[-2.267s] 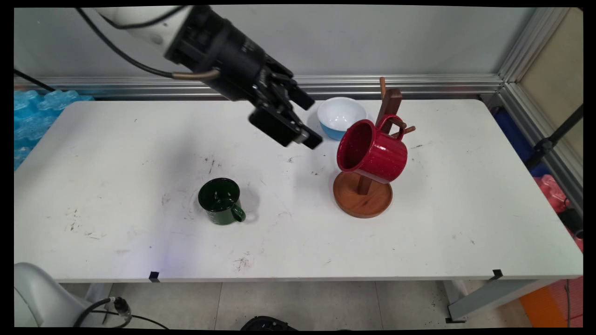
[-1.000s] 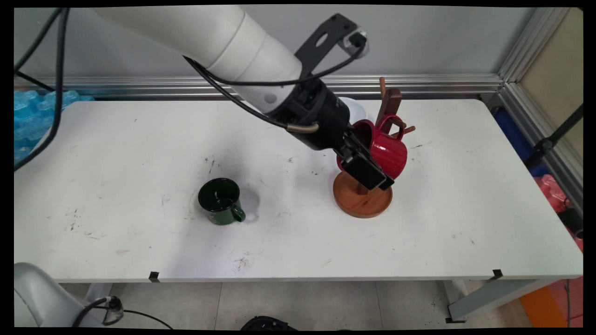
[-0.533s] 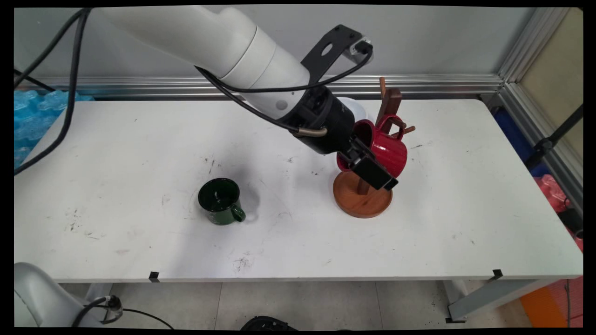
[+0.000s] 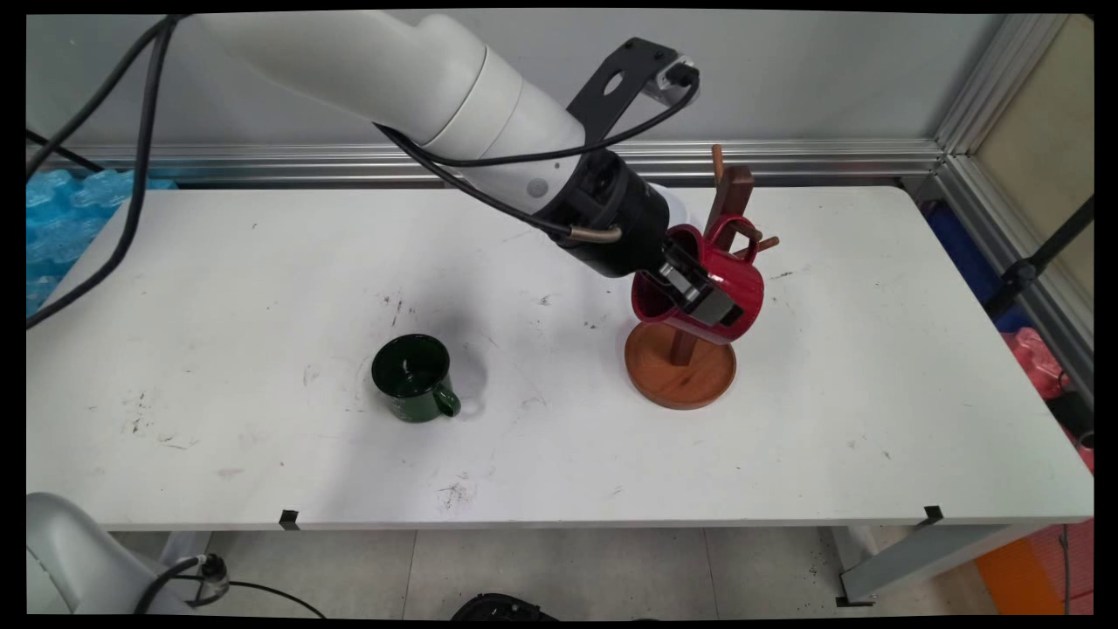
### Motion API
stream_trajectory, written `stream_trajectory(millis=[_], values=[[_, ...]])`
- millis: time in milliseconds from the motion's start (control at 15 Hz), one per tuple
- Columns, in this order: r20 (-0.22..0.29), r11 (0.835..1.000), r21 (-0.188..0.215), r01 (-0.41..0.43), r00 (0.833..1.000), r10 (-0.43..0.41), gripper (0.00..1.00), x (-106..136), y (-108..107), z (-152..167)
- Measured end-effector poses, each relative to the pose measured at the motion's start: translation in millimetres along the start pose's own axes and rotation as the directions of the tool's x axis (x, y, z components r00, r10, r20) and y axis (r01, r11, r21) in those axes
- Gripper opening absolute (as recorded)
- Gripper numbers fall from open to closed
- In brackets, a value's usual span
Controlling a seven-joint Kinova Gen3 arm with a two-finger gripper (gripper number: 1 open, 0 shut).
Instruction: Pick up the red mug from the rack, then place the picked object on the table
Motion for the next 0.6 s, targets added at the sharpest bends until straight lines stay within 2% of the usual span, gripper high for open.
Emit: stream_trajectory(millis=[600], values=[[-0.031,0.999,0.03,0.01,0.999,-0.009,0.0,8.7,-10.2,-1.9]])
